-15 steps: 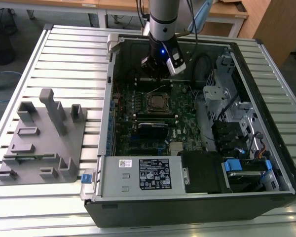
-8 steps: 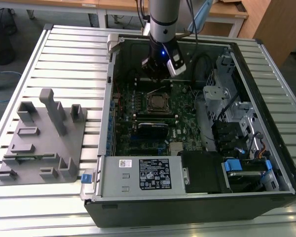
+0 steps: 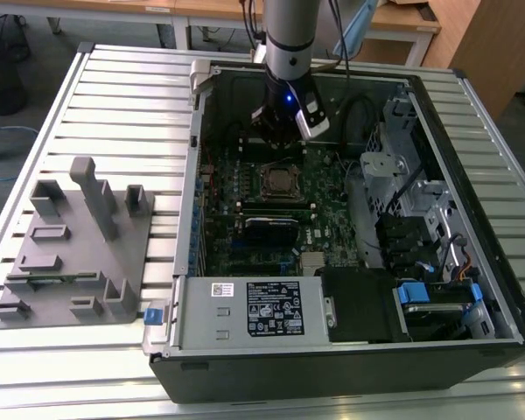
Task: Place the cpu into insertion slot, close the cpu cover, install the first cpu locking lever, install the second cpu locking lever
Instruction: 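Install the first cpu locking lever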
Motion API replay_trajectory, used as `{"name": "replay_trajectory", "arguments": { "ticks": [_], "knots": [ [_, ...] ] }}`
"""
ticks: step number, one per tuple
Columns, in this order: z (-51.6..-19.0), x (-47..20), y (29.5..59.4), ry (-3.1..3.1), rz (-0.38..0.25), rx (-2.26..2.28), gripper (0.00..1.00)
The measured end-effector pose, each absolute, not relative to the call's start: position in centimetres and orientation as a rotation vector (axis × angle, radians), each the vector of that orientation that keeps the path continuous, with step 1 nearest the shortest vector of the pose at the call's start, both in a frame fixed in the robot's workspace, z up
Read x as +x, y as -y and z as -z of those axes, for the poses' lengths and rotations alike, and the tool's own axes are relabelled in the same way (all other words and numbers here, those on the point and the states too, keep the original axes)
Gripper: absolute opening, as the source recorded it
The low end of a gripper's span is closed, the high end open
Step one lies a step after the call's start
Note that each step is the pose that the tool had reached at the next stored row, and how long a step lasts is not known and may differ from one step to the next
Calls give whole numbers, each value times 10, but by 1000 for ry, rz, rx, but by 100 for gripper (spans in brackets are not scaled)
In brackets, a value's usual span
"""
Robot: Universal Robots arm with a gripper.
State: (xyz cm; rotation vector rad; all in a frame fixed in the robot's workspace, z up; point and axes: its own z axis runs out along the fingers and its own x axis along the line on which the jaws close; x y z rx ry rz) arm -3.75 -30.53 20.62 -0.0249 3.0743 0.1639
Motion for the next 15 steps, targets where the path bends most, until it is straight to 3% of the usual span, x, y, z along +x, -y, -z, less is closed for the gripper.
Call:
{"name": "replay_trajectory", "arguments": {
  "ticks": [15],
  "knots": [
    [-203, -33, 305, -3074, -163, -21, 11]
  ]
}}
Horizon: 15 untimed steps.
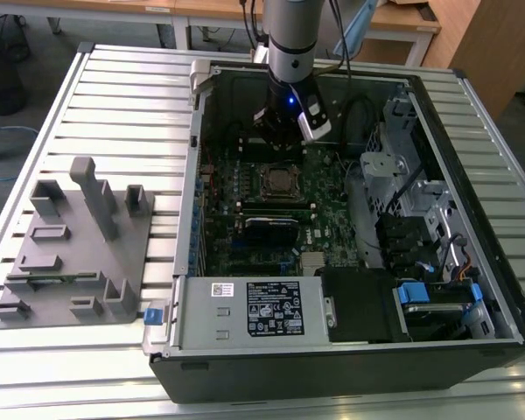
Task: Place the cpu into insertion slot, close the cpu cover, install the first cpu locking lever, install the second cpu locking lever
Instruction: 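Install the first cpu locking lever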
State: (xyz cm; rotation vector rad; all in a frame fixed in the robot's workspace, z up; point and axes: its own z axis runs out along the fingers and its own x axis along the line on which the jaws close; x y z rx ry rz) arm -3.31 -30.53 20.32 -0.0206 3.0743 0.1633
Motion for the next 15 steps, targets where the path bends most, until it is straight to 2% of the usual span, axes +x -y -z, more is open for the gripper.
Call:
{"name": "replay_trajectory", "arguments": {
  "ticks": [15],
  "knots": [
    [-203, -33, 306, -3071, -180, 34, 11]
  ]
}}
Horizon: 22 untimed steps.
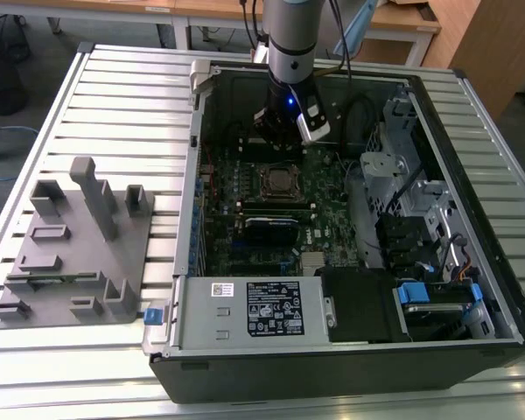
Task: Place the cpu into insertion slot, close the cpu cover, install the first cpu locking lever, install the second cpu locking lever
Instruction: 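Install the first cpu locking lever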
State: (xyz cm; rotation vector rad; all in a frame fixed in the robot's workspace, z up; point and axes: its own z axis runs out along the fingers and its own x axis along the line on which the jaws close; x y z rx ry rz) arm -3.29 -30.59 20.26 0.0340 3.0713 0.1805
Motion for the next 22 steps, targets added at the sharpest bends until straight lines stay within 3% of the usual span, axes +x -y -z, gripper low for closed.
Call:
{"name": "replay_trajectory", "arguments": {
  "ticks": [15, 22],
  "knots": [
    [-203, -33, 313, -3070, -203, 35, 11],
    [-203, -33, 316, -3067, -250, 36, 11]
  ]
}}
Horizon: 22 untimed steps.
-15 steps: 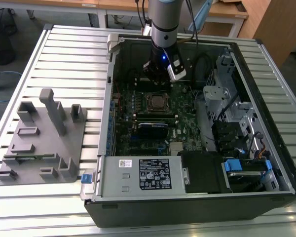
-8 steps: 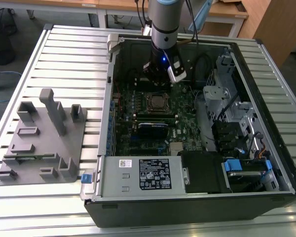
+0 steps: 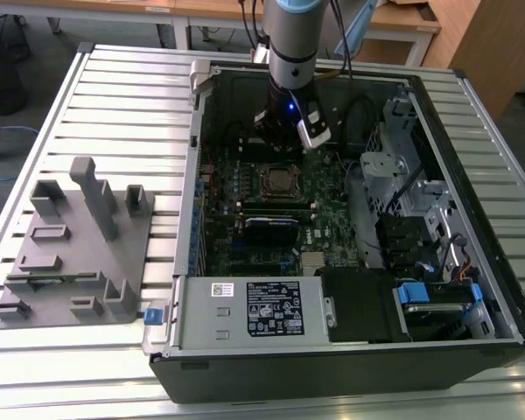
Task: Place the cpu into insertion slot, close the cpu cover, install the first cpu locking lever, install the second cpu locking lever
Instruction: 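Install the first cpu locking lever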
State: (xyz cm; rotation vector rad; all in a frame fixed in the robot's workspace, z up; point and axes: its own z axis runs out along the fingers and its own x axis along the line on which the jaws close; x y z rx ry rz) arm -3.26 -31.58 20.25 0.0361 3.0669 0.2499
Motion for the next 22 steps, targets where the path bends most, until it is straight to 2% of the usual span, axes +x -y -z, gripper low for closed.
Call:
{"name": "replay_trajectory", "arguments": {
  "ticks": [5, 12, 22],
  "knots": [
    [-202, -32, 318, -3067, -254, 36, 11],
    [-202, -31, 318, -3063, -293, 44, 11],
    [-201, -30, 321, -3061, -305, 59, 11]
  ]
}}
